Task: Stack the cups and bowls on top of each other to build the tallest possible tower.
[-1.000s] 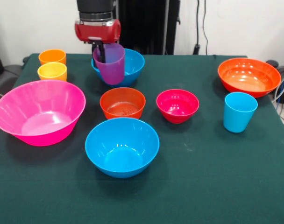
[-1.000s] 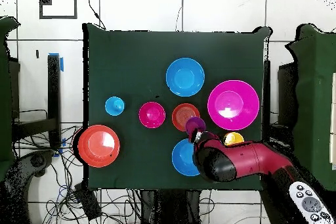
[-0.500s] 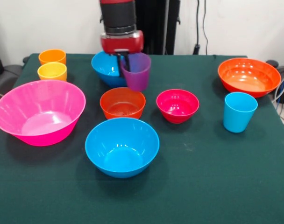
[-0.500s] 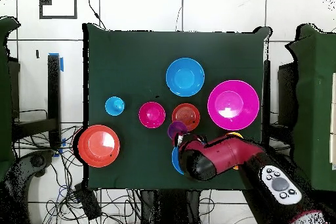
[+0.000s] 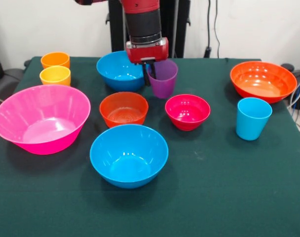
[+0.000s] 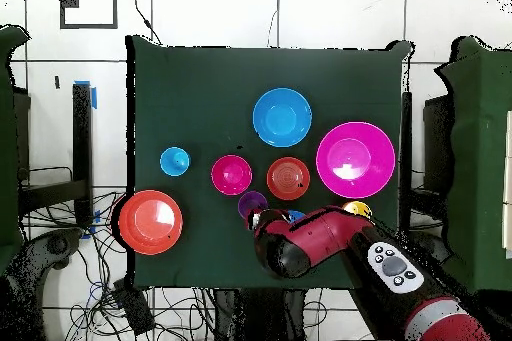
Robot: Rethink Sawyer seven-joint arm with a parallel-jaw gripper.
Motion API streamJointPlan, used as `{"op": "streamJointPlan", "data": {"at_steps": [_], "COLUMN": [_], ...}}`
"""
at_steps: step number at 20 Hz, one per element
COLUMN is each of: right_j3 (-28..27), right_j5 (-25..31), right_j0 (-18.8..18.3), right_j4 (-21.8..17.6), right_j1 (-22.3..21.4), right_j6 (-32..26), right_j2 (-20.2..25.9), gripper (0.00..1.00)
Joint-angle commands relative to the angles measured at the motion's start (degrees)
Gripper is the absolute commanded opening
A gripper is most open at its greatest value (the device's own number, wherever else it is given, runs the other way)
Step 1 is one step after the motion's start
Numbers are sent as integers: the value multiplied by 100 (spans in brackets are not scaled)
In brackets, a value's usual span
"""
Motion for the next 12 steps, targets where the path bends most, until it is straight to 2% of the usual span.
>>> {"op": "streamJointPlan", "data": {"at_steps": [1, 6, 12], "right_j3": [-529, -513, -256], "right_j5": [227, 700, 1125], "right_j0": [-11, -302, -476], "right_j4": [-201, 30, 315], "right_j1": [-49, -301, -779], "right_j6": [-333, -803, -1038], "right_j2": [62, 477, 716], "gripper": [0, 0, 0]}}
